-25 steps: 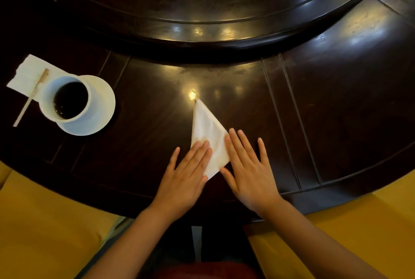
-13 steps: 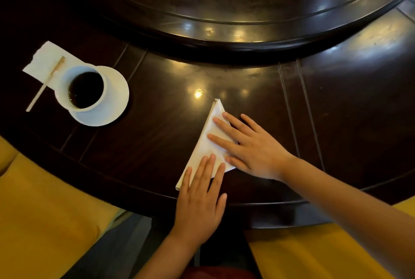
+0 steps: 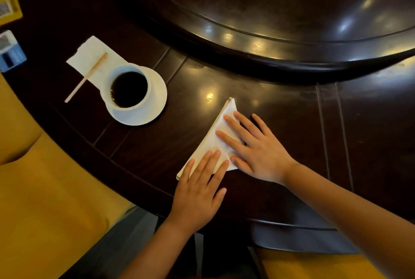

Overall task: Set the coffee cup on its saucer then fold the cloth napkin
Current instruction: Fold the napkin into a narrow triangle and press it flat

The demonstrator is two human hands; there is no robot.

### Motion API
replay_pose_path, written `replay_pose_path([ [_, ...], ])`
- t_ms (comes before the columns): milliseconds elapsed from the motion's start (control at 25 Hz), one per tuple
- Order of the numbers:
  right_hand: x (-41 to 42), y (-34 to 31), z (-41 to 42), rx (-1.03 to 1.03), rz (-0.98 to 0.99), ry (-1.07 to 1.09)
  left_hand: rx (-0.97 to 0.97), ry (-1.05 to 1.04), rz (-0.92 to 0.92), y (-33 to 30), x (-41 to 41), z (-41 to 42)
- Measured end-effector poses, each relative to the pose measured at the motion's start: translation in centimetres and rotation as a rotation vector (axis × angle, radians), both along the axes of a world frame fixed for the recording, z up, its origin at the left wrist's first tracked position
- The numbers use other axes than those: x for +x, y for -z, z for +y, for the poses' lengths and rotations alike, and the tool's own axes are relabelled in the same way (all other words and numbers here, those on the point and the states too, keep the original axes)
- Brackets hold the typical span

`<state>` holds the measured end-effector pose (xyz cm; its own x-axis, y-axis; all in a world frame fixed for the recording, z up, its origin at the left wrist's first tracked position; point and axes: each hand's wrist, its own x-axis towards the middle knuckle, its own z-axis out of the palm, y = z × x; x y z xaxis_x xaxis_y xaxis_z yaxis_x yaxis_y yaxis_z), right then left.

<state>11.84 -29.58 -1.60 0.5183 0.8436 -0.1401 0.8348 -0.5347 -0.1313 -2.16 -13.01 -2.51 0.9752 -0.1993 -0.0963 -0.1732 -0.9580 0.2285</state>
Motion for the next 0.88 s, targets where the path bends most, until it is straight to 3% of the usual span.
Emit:
replay_pose_path([
  [400, 2.8, 0.4, 5.5, -0.016, -0.012, -0.028, 0.013, -0.054, -0.006, 0.1, 2.4, 5.1],
  [880, 4.4, 0.0, 7.0, -0.01, -0.024, -0.096, 0.02, -0.127, 0.011, 0.1, 2.9, 5.3],
])
